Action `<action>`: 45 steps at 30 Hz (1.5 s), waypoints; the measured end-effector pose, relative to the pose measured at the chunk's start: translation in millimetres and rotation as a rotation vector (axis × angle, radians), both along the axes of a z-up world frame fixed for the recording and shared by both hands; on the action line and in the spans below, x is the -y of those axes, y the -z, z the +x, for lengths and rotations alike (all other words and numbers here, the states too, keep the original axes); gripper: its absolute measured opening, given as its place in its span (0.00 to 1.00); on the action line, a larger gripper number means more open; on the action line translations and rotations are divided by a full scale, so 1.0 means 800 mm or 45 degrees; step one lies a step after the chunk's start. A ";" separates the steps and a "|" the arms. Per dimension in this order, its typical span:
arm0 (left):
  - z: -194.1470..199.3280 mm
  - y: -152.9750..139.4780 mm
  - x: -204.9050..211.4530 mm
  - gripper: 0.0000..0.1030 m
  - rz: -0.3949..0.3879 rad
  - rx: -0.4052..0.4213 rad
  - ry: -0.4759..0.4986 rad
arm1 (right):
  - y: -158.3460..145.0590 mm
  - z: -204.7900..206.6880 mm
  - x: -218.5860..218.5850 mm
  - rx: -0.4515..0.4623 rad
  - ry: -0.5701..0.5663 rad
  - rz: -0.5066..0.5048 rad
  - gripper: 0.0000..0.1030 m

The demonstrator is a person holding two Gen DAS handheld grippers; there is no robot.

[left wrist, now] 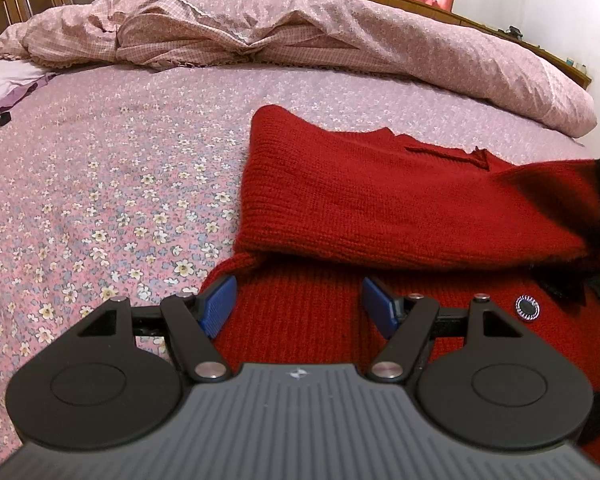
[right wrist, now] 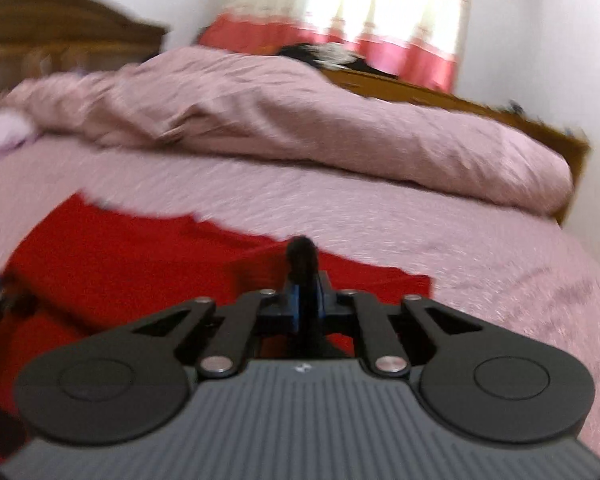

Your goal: Fold small clothes

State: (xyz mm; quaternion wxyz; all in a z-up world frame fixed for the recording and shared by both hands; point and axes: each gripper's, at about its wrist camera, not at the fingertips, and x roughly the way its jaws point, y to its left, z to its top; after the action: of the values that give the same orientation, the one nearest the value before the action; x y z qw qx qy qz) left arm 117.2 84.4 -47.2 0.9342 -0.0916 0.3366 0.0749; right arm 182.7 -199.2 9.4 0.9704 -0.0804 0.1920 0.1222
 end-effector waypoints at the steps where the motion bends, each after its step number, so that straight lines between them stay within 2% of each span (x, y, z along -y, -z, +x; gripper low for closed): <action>1: 0.001 -0.001 -0.001 0.73 -0.009 -0.002 -0.004 | -0.001 0.011 0.012 -0.025 0.032 0.058 0.10; 3: 0.002 -0.002 -0.002 0.73 -0.016 -0.003 -0.009 | -0.001 0.038 0.038 -0.103 0.081 0.166 0.11; 6: 0.004 -0.004 0.000 0.73 -0.010 -0.005 -0.008 | 0.017 0.069 0.064 -0.246 0.069 0.260 0.13; 9: 0.005 -0.006 0.001 0.73 0.000 0.000 -0.001 | 0.031 0.075 0.079 -0.323 0.069 0.340 0.16; 11: 0.007 -0.006 0.003 0.73 0.005 -0.003 -0.001 | 0.037 0.073 0.080 -0.320 0.053 0.341 0.19; 12: 0.008 -0.005 0.004 0.73 0.009 -0.005 0.000 | 0.040 0.071 0.079 -0.318 0.045 0.337 0.24; 13: 0.009 -0.005 0.005 0.73 0.014 -0.007 0.001 | 0.042 0.071 0.079 -0.322 0.043 0.337 0.34; 15: 0.010 -0.005 0.007 0.73 0.025 -0.011 0.002 | 0.044 0.075 0.082 -0.334 0.051 0.358 0.43; 20: 0.012 -0.004 0.011 0.73 0.046 -0.021 0.001 | 0.048 0.088 0.090 -0.363 0.034 0.443 0.46; 23: 0.013 -0.003 0.012 0.73 0.060 -0.023 0.001 | 0.049 0.089 0.090 -0.366 0.013 0.449 0.44; 24: 0.013 -0.003 0.012 0.73 0.063 -0.024 0.002 | 0.048 0.089 0.090 -0.366 0.002 0.449 0.32; 25: 0.013 -0.003 0.013 0.73 0.068 -0.024 0.003 | 0.047 0.088 0.090 -0.362 -0.018 0.454 0.11; 27: 0.014 -0.002 0.013 0.73 0.077 -0.026 0.007 | 0.040 0.085 0.090 -0.334 -0.013 0.473 0.11; 30: 0.015 -0.001 0.014 0.73 0.091 -0.027 0.011 | 0.018 0.076 0.089 -0.188 0.012 0.466 0.10; 33: 0.016 0.001 0.017 0.73 0.110 -0.027 0.013 | 0.010 0.081 0.088 -0.112 0.061 0.445 0.10; 38: 0.016 0.001 0.017 0.73 0.118 -0.026 0.020 | 0.047 0.108 0.074 -0.177 0.116 0.302 0.10; 40: 0.014 -0.003 0.017 0.73 0.112 -0.031 0.034 | 0.066 0.112 0.075 -0.206 0.135 0.308 0.11; 43: 0.006 -0.019 0.017 0.73 0.074 -0.001 0.062 | 0.066 0.107 0.078 -0.204 0.149 0.345 0.14; 45: 0.001 -0.033 0.020 0.73 0.081 0.046 0.081 | 0.061 0.106 0.079 -0.220 0.152 0.317 0.18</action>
State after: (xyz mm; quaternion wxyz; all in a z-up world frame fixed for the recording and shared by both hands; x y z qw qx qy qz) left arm 117.7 68.6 -21.1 0.9445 -0.0527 0.3197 0.0542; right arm 267.5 -262.4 -39.1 0.9584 0.0629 0.2623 0.0937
